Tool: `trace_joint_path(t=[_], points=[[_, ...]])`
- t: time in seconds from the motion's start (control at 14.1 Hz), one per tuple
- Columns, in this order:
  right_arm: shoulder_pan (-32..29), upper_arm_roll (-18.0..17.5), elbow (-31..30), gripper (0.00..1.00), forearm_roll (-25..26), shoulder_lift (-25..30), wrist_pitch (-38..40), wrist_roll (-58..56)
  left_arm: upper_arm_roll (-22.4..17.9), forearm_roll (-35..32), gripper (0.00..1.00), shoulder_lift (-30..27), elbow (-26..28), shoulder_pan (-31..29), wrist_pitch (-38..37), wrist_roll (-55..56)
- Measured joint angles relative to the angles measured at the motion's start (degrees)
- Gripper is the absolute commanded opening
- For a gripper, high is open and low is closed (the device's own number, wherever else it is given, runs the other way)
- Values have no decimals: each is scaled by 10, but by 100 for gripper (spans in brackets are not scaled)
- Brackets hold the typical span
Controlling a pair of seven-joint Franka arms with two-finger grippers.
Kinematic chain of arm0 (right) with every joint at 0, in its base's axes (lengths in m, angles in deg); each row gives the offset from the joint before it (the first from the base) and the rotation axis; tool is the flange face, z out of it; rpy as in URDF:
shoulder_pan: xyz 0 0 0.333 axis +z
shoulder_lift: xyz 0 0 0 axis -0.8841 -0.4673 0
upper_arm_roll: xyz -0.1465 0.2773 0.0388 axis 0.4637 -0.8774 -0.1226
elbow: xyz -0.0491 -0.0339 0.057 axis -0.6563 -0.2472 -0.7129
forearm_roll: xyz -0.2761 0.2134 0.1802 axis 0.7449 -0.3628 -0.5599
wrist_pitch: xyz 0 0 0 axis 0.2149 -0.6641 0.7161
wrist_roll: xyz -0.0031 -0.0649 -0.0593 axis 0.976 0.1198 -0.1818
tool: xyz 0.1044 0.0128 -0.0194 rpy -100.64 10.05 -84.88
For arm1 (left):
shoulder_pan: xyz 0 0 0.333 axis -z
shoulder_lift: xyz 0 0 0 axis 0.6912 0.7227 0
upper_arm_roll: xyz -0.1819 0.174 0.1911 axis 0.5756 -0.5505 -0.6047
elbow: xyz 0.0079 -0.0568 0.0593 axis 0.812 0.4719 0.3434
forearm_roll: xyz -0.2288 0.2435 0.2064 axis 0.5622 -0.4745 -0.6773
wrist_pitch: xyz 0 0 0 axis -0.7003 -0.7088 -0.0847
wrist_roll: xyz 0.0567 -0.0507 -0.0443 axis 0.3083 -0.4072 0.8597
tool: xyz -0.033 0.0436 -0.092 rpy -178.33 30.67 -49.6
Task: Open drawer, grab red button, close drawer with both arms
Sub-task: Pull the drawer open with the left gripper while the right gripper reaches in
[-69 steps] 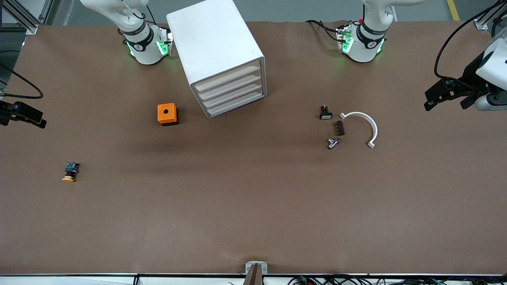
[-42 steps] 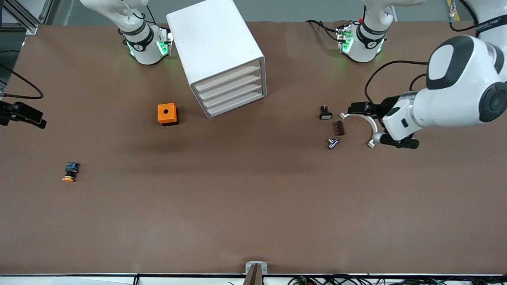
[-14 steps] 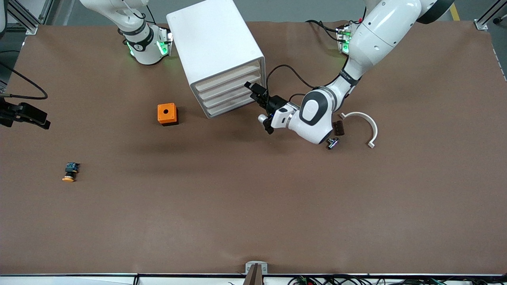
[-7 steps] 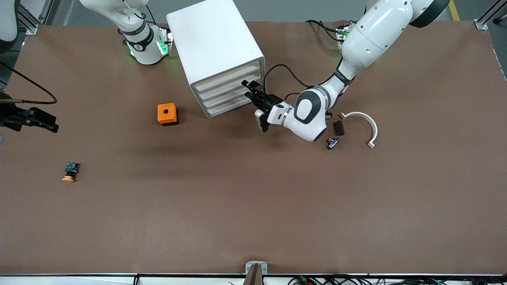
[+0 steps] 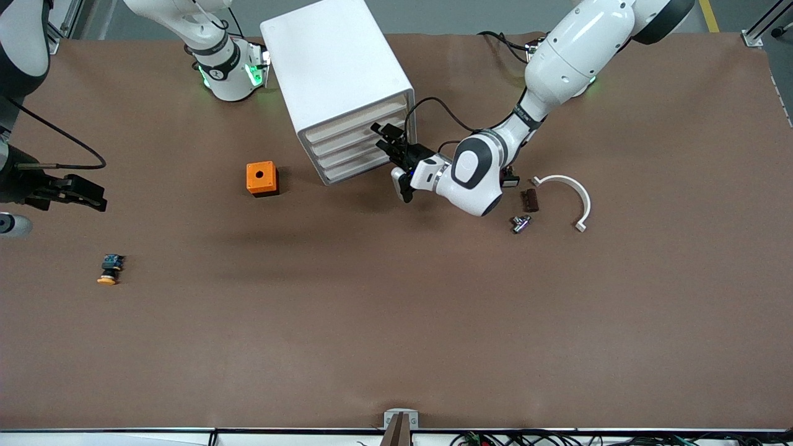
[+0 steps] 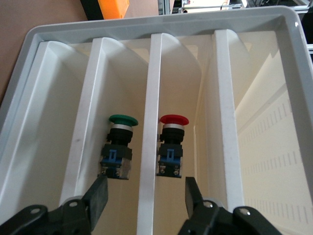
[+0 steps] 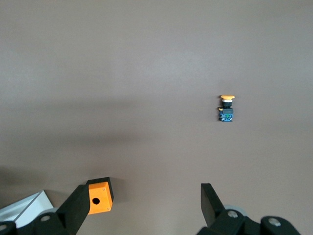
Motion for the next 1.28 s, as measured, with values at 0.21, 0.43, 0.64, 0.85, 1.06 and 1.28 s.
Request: trace_joint_path(t=[0.21,0.43,0.64,0.85,1.06,1.28], points=[[22,0,0,100,-1,0,21,34,0,21,46,1,0,12,8,0],[55,-1,0,100,-1,0,35,114,0,27,10,1,0,17,11,0],[93,-1,0,100,-1,0,43,207,0,29,0,1,0,19,14,0],[123,-1,0,100,-1,0,43,293,-1,29,0,1,-1,19,18,0],[148,-1,0,100,-1,0,41,381,-10,29,0,1,-5,19,18,5],[173,-1,0,100,-8,-3,33,429,-31,29,0,1,-17,19,13,10]])
